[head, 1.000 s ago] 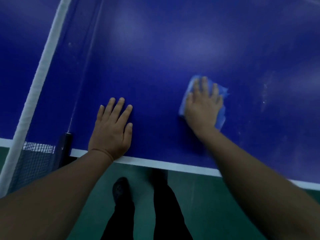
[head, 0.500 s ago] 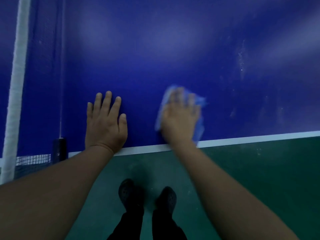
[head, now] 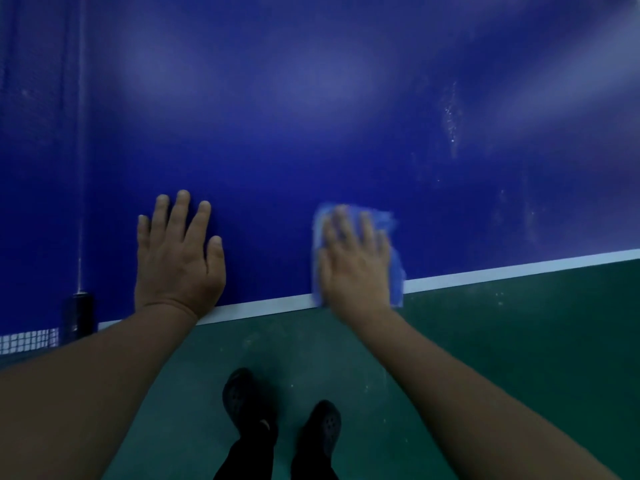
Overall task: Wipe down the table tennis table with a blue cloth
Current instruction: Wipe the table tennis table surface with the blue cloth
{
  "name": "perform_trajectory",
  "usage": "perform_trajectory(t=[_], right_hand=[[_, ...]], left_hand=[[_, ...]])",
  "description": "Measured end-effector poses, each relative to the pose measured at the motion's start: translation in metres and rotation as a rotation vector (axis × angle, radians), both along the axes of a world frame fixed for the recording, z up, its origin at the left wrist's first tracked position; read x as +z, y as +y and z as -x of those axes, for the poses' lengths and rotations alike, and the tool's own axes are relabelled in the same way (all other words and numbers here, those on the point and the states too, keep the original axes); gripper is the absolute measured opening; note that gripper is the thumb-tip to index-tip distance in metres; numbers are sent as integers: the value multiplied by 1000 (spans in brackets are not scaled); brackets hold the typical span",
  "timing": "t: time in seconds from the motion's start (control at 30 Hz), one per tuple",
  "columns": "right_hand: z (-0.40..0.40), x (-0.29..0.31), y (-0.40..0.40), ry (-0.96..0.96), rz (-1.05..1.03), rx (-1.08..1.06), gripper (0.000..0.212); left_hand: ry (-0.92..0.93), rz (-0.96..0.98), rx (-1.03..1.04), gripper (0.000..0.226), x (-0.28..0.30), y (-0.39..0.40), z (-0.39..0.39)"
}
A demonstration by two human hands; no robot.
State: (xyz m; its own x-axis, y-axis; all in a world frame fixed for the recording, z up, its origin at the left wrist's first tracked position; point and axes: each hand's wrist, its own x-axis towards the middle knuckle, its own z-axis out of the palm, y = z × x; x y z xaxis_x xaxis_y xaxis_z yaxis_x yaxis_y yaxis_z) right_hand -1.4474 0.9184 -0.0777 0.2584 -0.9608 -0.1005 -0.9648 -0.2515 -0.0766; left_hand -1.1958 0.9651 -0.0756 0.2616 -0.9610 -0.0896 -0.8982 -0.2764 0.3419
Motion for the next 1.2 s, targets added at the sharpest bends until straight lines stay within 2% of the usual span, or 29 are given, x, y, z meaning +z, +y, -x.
perform_trajectory(t=[0.03, 0.07, 0.1, 0.13, 0.2, 0.27, 0.3, 0.33, 0.37, 0.47, 0.5, 0.53, 0.6, 0.67, 0.7, 0.73, 0.8, 0.9, 0.93, 1.0, 1.03, 1.07, 1.13, 1.17, 1.2], right_hand=[[4, 2, 5, 30, -33, 188, 55], [22, 7, -3, 58, -60, 259, 56], [50, 9, -18, 104, -33, 213, 58], [81, 12, -36, 153, -12, 81, 60], [135, 22, -69, 131, -7, -379, 58], [141, 29, -80, 19, 27, -765, 55], [119, 28, -76, 9, 47, -823, 55], [93, 23, -68, 17, 57, -761, 55], [64, 17, -57, 11, 69, -602, 55], [17, 5, -18, 37, -33, 123, 57], [27, 9, -24, 68, -65, 255, 57], [48, 10, -40, 105, -61, 256, 57], [96, 15, -77, 190, -53, -59, 55], [125, 23, -93, 130, -37, -524, 55], [118, 24, -91, 77, -5, -659, 55], [96, 22, -83, 55, 30, -684, 55], [43, 13, -64, 54, 66, -425, 54], [-14, 3, -59, 14, 50, 266, 54], [-18, 8, -77, 23, 33, 415, 54], [4, 9, -125, 181, 33, 477, 57], [23, 8, -153, 245, 16, 340, 57], [43, 11, -177, 248, 4, 79, 56], [69, 21, -200, 64, 65, -502, 52], [62, 24, -194, 15, 88, -661, 52], [42, 23, -181, 8, 95, -683, 53]], left_hand=[[-1, 1, -1, 66, 0, 0, 0], [-1, 2, 0, 66, 0, 0, 0], [2, 5, 6, 66, 0, 0, 0], [5, 7, 11, 66, 1, -1, 1], [9, -3, 11, 65, 2, -1, 2], [8, -11, 10, 66, 3, 0, 2], [7, -14, 11, 66, 3, -1, 2], [8, -16, 11, 66, 4, -1, 2], [8, -21, 9, 66, 4, -1, 2], [0, -25, 9, 66, 4, -2, 2], [-1, -26, 7, 66, 4, -2, 2], [1, -25, 9, 66, 4, -2, 2], [4, -21, 16, 66, 5, -1, 2], [8, -16, 23, 65, 4, -1, 2], [9, -13, 31, 64, 4, -1, 2], [9, -11, 41, 63, 3, -2, 2], [10, -7, 57, 62, 3, -1, 2], [14, 10, 64, 62, 3, 0, 2], [14, 6, 60, 62, 3, 0, 2], [10, -12, 56, 61, 3, -1, 1], [5, -18, 56, 61, 2, -2, 0], [-1, -22, 54, 61, 2, -1, 1], [-7, -27, 52, 61, 2, -1, 1], [-13, -28, 51, 61, 2, -1, 1], [-19, -31, 46, 61, 2, -1, 1]])
